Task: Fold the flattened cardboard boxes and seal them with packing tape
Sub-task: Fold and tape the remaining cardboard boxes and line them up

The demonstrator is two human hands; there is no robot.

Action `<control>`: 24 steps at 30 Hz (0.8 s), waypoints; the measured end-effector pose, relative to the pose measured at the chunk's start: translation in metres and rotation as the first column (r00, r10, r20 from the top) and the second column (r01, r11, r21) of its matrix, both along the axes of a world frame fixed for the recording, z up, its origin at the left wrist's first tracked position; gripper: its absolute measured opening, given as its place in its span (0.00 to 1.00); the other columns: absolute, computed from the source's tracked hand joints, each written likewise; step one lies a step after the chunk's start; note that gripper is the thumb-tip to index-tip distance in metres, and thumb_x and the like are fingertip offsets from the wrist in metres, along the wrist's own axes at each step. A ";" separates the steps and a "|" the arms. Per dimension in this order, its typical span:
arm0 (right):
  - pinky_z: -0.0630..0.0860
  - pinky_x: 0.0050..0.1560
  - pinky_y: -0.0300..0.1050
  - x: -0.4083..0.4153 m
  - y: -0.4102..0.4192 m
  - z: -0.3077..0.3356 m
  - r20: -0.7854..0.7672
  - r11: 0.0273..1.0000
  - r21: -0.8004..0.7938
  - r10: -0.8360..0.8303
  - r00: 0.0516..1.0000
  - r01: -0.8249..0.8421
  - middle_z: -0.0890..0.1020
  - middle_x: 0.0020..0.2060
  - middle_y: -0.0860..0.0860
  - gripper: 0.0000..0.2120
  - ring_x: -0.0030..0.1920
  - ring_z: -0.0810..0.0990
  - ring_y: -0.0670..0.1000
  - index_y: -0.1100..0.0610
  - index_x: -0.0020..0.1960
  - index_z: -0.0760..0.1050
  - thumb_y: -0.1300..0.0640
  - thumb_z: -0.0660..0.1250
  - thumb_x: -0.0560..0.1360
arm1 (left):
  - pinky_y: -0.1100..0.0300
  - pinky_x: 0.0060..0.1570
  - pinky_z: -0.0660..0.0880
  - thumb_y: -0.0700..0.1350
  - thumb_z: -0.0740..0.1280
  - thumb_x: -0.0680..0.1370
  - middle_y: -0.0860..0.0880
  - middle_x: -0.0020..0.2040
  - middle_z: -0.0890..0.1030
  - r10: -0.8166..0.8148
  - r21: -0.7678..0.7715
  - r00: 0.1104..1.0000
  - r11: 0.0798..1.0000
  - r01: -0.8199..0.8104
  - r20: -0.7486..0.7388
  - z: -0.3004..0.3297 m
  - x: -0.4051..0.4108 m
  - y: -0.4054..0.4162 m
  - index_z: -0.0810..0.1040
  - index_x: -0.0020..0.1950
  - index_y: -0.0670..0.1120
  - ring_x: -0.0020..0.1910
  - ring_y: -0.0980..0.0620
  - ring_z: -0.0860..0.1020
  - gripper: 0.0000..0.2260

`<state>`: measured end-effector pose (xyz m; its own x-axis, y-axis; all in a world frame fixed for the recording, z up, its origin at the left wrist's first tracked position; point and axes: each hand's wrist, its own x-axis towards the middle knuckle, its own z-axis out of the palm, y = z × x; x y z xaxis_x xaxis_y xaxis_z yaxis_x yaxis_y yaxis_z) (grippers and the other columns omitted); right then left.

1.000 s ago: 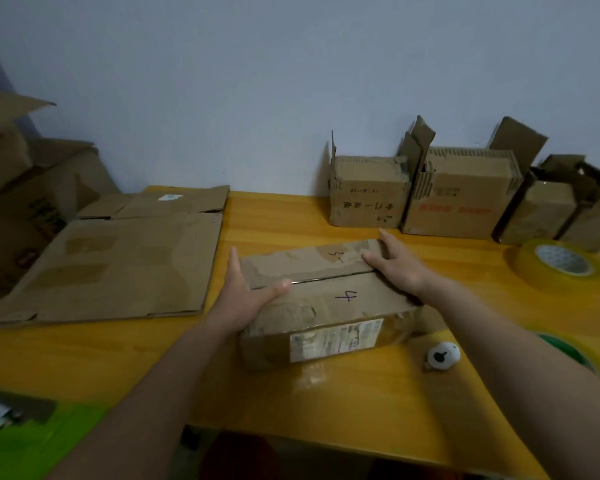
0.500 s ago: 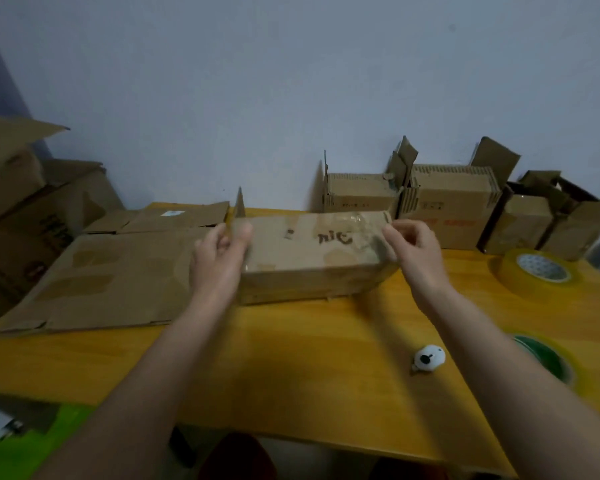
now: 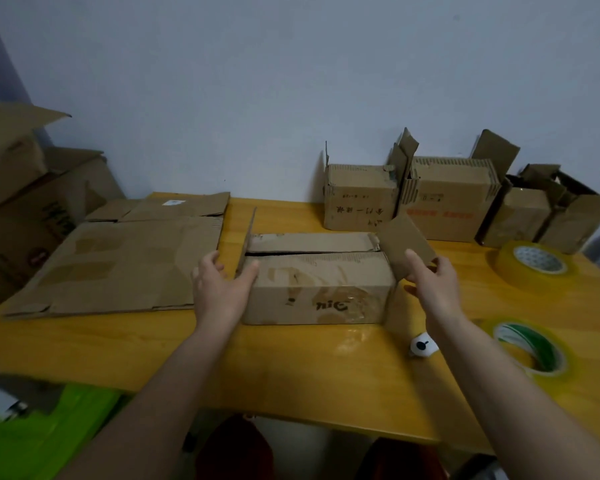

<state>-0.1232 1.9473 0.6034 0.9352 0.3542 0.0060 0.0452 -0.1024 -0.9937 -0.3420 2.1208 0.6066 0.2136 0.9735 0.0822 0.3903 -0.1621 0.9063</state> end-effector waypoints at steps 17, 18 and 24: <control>0.59 0.74 0.55 -0.032 0.047 0.000 0.298 0.574 -0.774 0.703 0.646 -0.268 0.46 0.78 0.50 0.38 0.76 0.53 0.55 0.41 0.77 0.47 0.45 0.66 0.76 | 0.51 0.74 0.54 0.56 0.62 0.80 0.49 0.79 0.52 -0.176 0.289 0.831 0.883 0.370 -0.528 -0.027 -0.009 0.020 0.54 0.79 0.49 0.78 0.48 0.49 0.32; 0.59 0.74 0.54 -0.031 0.057 0.000 0.313 0.560 -0.791 0.718 0.622 -0.248 0.47 0.78 0.51 0.37 0.76 0.53 0.55 0.42 0.78 0.47 0.47 0.65 0.77 | 0.49 0.75 0.51 0.57 0.61 0.80 0.49 0.80 0.49 -0.174 0.266 0.800 0.885 0.383 -0.574 -0.025 -0.004 0.030 0.51 0.79 0.50 0.78 0.47 0.45 0.32; 0.61 0.72 0.54 -0.004 0.126 0.002 0.373 0.506 -0.852 0.766 0.524 -0.134 0.50 0.77 0.56 0.37 0.75 0.57 0.59 0.44 0.78 0.48 0.63 0.63 0.78 | 0.42 0.74 0.47 0.57 0.66 0.77 0.48 0.78 0.35 -0.202 0.182 0.719 0.890 0.418 -0.665 -0.025 0.023 0.090 0.39 0.78 0.60 0.76 0.41 0.34 0.41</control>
